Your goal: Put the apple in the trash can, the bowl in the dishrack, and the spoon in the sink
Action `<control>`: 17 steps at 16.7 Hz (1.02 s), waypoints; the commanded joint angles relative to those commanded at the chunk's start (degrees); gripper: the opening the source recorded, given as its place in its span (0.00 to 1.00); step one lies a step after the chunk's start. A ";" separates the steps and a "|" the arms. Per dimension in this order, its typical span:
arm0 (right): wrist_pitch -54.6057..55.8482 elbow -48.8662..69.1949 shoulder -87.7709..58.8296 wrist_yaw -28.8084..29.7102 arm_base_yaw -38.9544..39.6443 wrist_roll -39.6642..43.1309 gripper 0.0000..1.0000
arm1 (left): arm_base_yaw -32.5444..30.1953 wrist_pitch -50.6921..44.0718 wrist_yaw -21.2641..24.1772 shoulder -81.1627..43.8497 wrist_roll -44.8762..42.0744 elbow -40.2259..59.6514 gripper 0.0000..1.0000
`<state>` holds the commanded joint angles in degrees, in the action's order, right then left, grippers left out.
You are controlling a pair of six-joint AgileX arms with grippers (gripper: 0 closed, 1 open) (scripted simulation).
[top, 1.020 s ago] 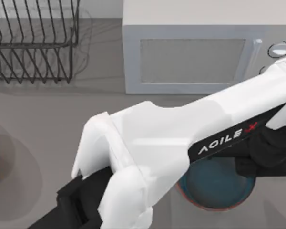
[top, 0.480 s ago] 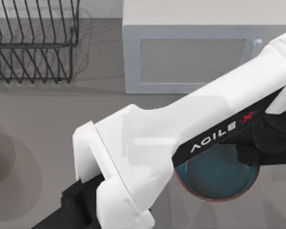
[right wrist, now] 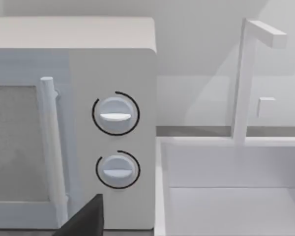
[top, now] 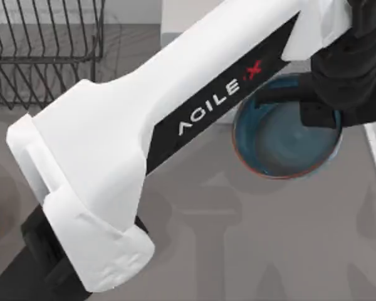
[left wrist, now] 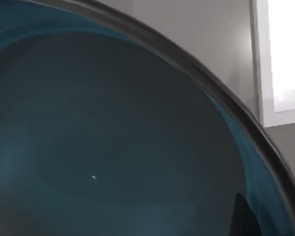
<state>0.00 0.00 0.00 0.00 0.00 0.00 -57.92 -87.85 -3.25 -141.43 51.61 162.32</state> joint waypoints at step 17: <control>0.00 0.00 0.00 0.00 0.00 0.00 1.00 | 61.04 67.85 11.89 79.51 -50.51 -82.99 0.00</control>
<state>0.00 0.00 0.00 0.00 0.00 0.00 3.12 -19.99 8.64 -61.92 1.10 79.33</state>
